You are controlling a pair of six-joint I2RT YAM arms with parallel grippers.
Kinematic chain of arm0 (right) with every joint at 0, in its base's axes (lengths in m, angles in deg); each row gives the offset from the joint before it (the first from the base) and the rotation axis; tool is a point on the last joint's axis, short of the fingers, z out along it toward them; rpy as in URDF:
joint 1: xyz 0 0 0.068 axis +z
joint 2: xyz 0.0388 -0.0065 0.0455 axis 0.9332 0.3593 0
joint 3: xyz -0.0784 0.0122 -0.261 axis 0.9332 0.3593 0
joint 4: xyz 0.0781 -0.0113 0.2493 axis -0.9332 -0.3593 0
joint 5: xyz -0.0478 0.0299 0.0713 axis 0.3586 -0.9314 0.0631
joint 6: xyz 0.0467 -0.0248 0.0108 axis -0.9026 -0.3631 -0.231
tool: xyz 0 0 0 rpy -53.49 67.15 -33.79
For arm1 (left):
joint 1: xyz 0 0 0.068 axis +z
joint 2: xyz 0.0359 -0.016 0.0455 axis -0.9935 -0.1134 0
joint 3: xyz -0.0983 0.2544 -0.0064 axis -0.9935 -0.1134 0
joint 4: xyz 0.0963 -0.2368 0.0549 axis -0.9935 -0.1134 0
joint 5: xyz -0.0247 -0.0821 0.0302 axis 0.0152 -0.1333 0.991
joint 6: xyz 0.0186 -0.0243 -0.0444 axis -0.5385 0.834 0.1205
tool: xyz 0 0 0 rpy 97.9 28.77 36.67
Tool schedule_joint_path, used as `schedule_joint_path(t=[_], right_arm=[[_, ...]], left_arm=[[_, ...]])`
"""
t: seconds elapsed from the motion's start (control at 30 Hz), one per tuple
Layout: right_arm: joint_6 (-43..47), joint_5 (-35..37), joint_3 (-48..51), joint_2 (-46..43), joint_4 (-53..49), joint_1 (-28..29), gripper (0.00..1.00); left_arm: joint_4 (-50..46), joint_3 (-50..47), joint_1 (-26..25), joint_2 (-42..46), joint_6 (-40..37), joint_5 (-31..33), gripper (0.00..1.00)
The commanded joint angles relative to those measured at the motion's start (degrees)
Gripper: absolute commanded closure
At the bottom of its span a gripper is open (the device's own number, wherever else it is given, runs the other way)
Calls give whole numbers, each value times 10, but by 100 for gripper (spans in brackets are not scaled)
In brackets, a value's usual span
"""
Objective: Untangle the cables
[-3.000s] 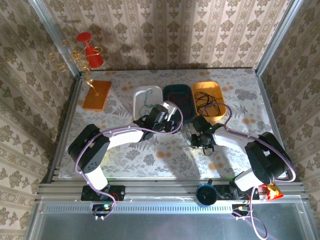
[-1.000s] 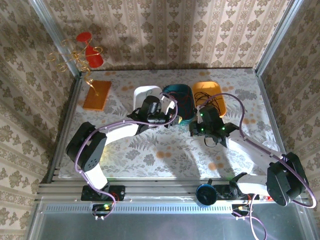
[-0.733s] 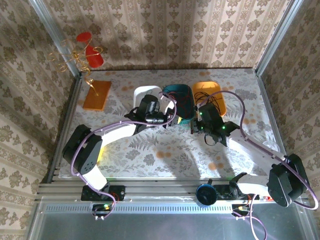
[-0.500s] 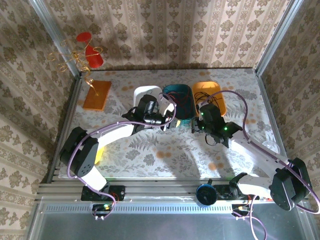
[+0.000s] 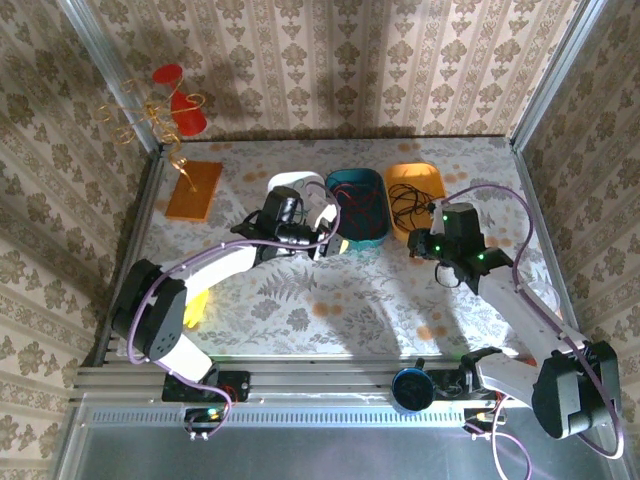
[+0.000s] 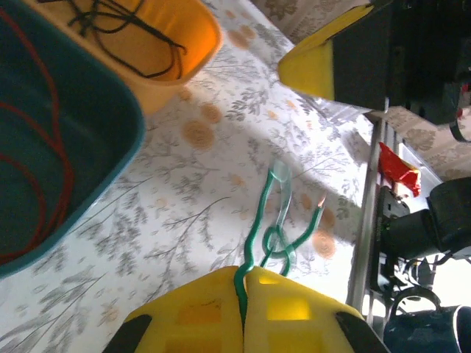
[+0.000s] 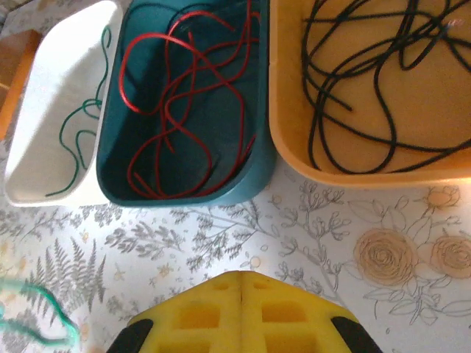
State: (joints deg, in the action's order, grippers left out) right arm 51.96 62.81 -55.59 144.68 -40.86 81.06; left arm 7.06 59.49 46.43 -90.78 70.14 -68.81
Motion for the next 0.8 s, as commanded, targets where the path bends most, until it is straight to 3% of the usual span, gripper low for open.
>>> schedule_joint_path(t=[0.0,0.17,0.37,0.47,0.6,0.63,0.7,0.77], right_arm=[[26,-80,-1,-4,-10,2,94],[19,-49,8,-5,-15,2,93],[-13,-27,30,1,7,4,92],[-18,-26,34,1,12,6,91],[-13,-19,29,-5,0,8,90],[-12,-16,28,-8,-3,8,90],[-8,-4,30,-18,-13,9,88],[-6,14,32,-28,-23,8,85]], left_arm=[[-26,3,-2,1,-20,0,100],[35,-13,6,10,17,54,100],[226,-68,99,27,181,159,100],[205,-45,131,-10,181,223,100],[162,-1,137,-67,188,310,100],[160,5,138,-76,193,323,97],[173,19,137,-90,194,319,59],[193,25,133,-89,181,306,36]])
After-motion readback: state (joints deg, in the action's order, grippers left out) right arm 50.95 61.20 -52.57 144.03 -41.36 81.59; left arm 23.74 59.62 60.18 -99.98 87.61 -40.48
